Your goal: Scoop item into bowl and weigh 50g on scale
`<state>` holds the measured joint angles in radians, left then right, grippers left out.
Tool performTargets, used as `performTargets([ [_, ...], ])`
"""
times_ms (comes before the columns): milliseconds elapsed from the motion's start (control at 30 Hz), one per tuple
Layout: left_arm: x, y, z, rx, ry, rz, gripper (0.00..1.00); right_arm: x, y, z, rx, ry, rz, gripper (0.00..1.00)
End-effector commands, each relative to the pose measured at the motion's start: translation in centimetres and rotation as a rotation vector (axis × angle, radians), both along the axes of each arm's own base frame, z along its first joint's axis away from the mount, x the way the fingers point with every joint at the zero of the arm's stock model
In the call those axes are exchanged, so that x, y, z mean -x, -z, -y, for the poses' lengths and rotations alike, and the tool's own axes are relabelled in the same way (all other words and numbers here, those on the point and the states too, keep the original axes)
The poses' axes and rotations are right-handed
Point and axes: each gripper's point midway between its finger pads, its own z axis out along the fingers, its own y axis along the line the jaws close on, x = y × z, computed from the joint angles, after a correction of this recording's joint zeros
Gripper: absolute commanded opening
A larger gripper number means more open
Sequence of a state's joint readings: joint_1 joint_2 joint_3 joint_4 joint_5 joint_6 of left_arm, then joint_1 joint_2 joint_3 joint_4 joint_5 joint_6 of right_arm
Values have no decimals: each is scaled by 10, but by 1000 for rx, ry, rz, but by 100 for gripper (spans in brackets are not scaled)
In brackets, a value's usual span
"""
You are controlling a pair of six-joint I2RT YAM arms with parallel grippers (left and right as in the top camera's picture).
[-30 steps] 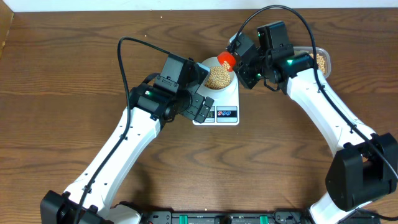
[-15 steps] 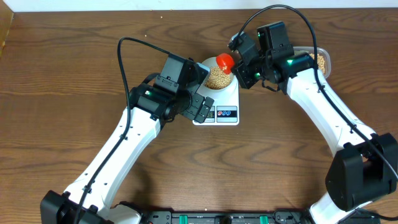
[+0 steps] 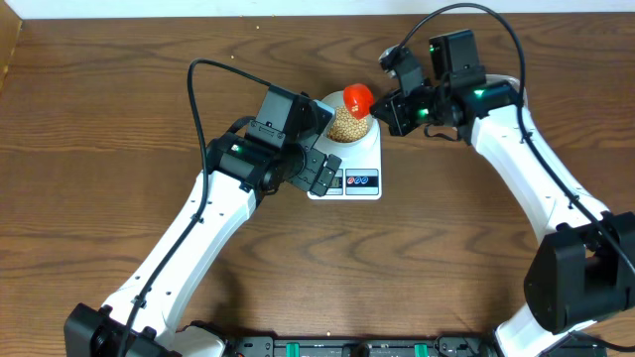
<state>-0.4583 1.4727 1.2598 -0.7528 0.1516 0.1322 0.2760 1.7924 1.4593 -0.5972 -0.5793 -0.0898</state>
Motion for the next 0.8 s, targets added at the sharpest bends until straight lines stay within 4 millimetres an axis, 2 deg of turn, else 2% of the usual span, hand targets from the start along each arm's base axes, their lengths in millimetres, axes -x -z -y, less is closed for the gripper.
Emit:
performTargets([
  [0, 0, 2, -1, -5, 2, -6, 98, 3, -20, -3, -70, -21, 9, 1],
  [767, 0, 2, -1, -5, 2, -6, 98, -4, -26, 14, -120, -1, -2, 1],
])
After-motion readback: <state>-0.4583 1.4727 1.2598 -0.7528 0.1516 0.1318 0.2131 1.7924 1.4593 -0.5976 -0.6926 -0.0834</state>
